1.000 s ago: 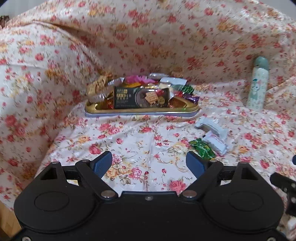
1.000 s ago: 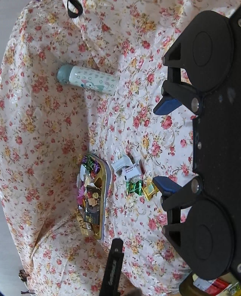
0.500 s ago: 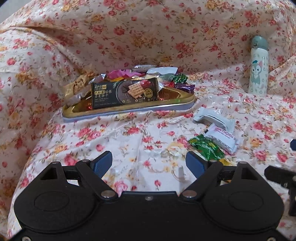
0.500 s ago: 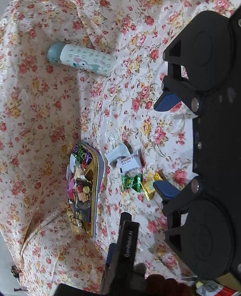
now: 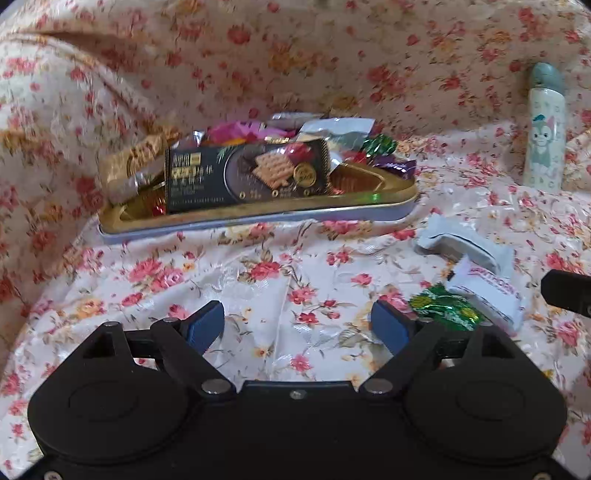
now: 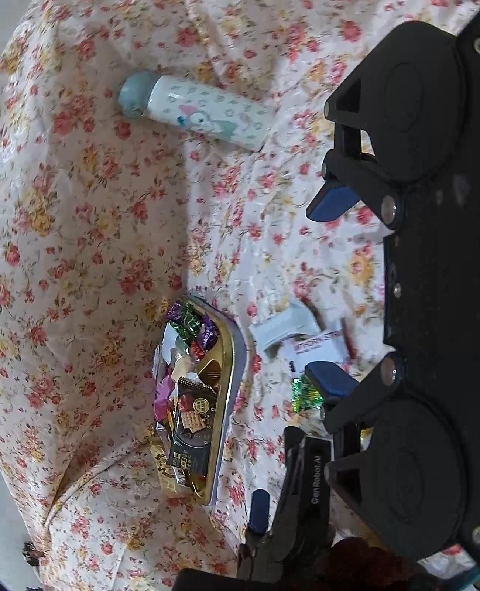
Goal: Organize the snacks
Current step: 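Move both open tools back toward the remaining candies on the sofa, then grasp the white bar-shaped pack with the right tool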
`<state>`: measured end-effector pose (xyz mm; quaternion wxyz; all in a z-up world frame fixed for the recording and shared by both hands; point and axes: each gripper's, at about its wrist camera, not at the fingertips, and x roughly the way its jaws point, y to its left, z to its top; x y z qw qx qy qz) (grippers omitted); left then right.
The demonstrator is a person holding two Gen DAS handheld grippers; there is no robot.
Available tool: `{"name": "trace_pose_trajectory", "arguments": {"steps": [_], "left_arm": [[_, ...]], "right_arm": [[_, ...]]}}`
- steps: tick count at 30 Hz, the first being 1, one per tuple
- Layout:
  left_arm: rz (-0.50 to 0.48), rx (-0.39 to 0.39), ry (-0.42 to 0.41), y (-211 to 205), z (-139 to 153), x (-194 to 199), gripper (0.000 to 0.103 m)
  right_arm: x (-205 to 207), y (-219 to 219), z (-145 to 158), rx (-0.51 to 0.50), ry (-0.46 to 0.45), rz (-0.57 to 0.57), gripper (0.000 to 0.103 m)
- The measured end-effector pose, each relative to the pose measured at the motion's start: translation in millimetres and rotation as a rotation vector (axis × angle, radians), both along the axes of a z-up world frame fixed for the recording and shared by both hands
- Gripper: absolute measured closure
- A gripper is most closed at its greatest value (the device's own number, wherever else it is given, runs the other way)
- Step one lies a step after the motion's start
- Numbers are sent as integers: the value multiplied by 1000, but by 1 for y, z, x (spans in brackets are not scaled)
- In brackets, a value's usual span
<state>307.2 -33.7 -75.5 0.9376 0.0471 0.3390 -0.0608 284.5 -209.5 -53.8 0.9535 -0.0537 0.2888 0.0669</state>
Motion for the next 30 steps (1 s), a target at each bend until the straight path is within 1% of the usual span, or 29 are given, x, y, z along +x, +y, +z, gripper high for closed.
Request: {"name": "trace_pose_trajectory", "arguments": {"steps": [2,5,9,11,12,13,15,17,18,19,20,22,24,27,30], "left_arm": [[0,-27,9,3,0,3,14],[-8,-43,10,6,-1,2,13],[-26,-55,5,6,-1,0,13],[-44,-73,3,7,-1,-1,13],[-55,-84,2,9,0,-2,13],[-63,-93,0,9,0,-3,14],[-83,-110,-5,10,0,-4,14],[-106,-117,-8,9,1,-6,15],[-112,-114,-11,8,1,-6,16],[-122,-107,-18,7,1,-8,16],[-136,-99,-27,5,2,-10,17],[-168,-81,-48,1,2,-15,18],[-201,-52,-74,-5,3,-20,18],[-252,-9,-103,-14,3,-26,18],[-279,3,-109,-17,3,-28,18]], "right_arm": [[9,4,-1,-4,2,16,17],[22,11,-4,-20,5,46,18],[40,23,-9,-51,25,78,33],[51,26,-13,-44,43,78,36],[55,26,-14,-38,51,75,41],[61,26,-15,-29,60,69,48],[70,25,-17,-11,80,53,52],[77,25,-20,-7,99,44,53],[81,24,-22,-6,108,44,58],[83,23,-24,-6,119,44,66],[86,22,-26,-7,133,42,70],[87,19,-26,1,131,34,77],[86,14,-26,10,130,16,80],[79,3,-28,20,123,-28,80],[68,-9,-30,30,107,-67,80]]}}
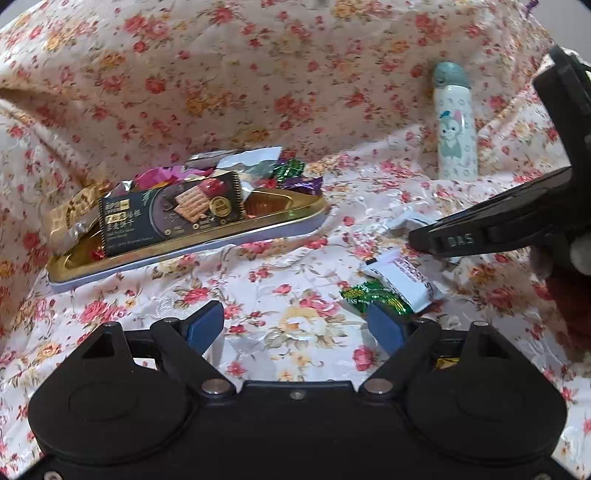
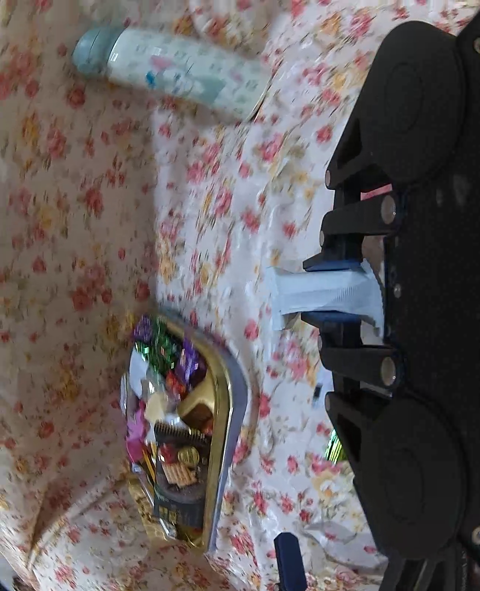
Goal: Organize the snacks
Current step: 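Grasp the white bar-shaped pack with the right tool, then lower the left tool onto the green-wrapped candy and close on it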
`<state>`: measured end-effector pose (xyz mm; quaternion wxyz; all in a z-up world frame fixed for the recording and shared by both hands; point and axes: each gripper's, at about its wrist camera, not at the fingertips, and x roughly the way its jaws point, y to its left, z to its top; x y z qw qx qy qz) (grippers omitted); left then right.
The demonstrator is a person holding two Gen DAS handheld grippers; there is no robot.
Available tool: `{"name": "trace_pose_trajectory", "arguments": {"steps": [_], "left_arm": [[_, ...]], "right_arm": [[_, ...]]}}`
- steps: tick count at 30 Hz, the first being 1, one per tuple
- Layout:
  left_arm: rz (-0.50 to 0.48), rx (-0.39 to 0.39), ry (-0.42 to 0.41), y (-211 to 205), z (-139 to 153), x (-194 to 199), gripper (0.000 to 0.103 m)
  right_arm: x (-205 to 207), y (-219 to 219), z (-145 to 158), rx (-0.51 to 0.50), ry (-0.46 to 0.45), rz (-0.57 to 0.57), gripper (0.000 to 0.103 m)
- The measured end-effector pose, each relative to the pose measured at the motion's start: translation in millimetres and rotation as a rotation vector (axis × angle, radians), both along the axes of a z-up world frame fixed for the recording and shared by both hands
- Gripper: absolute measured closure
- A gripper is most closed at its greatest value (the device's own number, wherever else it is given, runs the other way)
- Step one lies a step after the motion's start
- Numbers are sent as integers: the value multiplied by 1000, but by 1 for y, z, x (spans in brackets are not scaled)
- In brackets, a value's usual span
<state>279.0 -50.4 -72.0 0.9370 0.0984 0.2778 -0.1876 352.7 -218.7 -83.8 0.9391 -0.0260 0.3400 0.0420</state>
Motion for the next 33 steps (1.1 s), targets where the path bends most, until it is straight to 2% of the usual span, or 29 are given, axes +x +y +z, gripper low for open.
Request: {"name": "trace_pose_trajectory", "arguments": {"steps": [7,12,18,21,27,33], "left_arm": [[-9,-45,51,7,-1,6,18],[-11,-63,97,9,-2,11,18],[-51,-59,149,6,6,13,18],[-64,-67,155,5,17,11,18],[-100,-24,159,-10,34,5,17],[-125,29,204,-29,31,4,19]], "right_arm": [[-16,-14,-8,12,-50,-38,80],[-20,-10,-12,-14,-79,-41,79],[-18,-22,-13,74,-72,-50,80],[-18,-20,-13,70,-74,-55,80],[-19,-16,-14,53,-77,-60,80],[-19,-19,-14,76,-78,-64,80]]}}
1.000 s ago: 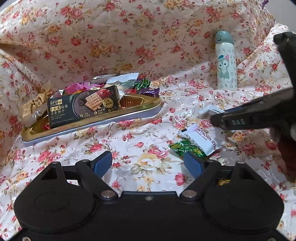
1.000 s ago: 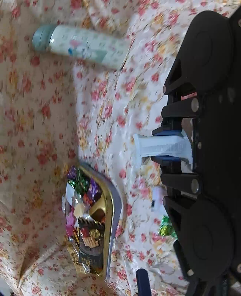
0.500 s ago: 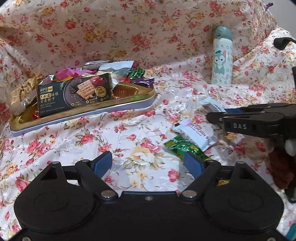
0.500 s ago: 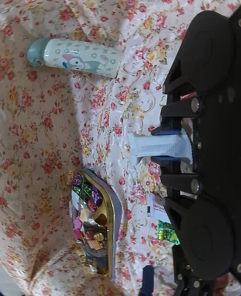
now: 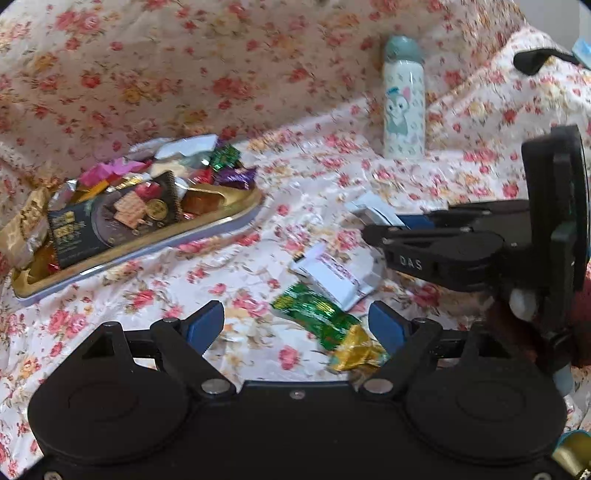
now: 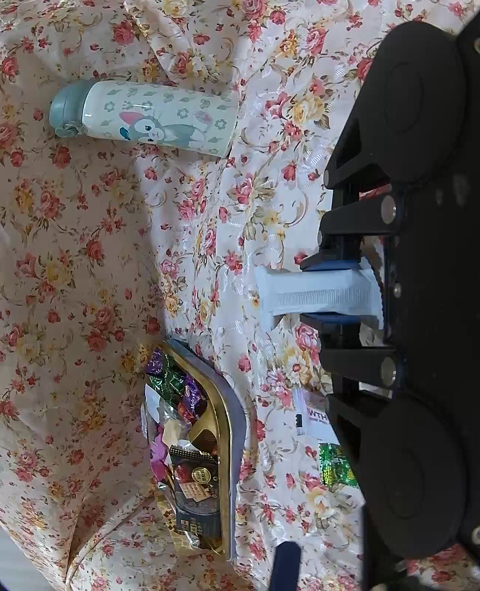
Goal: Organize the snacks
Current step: 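Lower the left tool onto the green-wrapped candy and close on it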
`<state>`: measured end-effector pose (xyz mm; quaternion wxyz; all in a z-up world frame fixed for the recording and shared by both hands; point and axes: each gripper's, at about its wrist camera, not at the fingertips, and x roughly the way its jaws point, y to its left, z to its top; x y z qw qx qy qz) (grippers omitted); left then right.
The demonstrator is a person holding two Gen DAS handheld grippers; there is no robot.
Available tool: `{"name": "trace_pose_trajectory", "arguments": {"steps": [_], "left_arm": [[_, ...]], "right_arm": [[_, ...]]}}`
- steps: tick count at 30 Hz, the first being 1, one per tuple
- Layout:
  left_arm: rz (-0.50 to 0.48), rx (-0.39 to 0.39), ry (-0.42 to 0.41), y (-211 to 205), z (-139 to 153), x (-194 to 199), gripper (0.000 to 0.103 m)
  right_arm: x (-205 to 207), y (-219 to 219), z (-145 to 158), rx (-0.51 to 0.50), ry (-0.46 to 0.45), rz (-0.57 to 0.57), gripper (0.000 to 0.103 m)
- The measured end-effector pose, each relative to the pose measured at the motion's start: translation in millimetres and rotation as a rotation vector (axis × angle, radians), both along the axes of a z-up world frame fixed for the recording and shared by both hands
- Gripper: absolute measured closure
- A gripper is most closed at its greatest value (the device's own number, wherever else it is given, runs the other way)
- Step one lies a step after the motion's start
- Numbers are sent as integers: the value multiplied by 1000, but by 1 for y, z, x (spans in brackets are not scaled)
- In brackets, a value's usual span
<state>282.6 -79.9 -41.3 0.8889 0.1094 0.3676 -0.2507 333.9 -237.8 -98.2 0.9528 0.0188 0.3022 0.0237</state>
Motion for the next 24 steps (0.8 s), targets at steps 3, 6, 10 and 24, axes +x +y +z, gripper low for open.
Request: {"name": "trace_pose_trajectory", "arguments": {"steps": [3,6,10,24], "left_arm": [[10,8,29,-6,-4,5,24],[35,27,63,-10,-11,12,30],[58,37,89,-9,-18,18,36],[108,61,52,-8,-19,36,38]], "right_arm": [[0,-4,0,26,-1,-7,81],[1,-5,-1,38,-2,-12,81],[1,-4,-1,43,-3,-15,81],[0,-5,-1,52,-6,-21,81]]}}
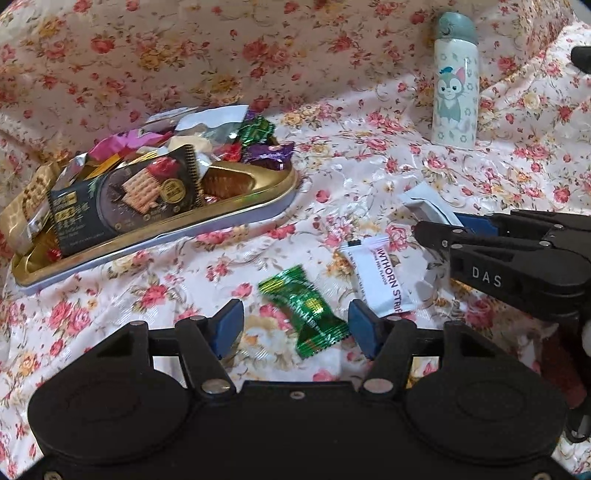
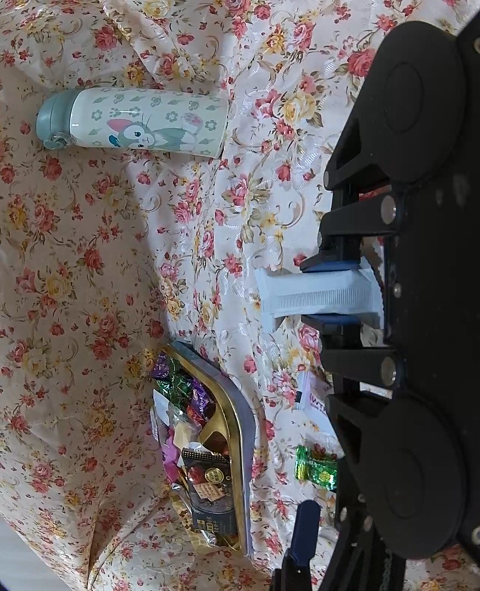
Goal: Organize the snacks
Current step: 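Lower the left tool onto the green-wrapped candy and close on it, then carry both held candies over the gold tray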
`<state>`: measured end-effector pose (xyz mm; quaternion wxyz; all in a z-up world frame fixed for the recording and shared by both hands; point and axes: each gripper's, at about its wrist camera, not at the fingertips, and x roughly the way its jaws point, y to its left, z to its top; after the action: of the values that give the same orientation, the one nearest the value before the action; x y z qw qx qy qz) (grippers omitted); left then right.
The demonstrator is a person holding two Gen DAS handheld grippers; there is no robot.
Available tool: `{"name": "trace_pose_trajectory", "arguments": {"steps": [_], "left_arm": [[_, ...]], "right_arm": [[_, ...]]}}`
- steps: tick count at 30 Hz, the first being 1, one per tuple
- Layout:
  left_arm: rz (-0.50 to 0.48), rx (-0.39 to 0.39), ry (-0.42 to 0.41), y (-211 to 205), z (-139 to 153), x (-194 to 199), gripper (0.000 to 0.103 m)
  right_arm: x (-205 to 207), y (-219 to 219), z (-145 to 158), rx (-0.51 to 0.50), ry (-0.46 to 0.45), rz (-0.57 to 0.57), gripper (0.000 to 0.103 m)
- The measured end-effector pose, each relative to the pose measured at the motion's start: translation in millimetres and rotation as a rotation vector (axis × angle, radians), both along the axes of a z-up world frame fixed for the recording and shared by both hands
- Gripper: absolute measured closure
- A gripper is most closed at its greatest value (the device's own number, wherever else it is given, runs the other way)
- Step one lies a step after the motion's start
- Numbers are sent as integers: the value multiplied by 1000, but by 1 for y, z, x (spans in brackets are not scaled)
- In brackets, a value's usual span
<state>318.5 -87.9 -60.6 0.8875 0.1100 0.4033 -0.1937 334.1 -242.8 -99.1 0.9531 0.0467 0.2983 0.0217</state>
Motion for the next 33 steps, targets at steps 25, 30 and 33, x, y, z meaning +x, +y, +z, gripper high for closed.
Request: {"name": "trace_pose_trajectory", "arguments": {"steps": [25,30,33], "left_arm": [[125,-55,30,14,8,0,77],[153,5,5,14,15,-10,77],[153,-2,0,16,23,-19,76]], "right_arm": [[0,-2,0,23,-3,-8,81],[1,-1,0,22,-3,-11,81],[1,-2,0,22,-4,-11,82]]}}
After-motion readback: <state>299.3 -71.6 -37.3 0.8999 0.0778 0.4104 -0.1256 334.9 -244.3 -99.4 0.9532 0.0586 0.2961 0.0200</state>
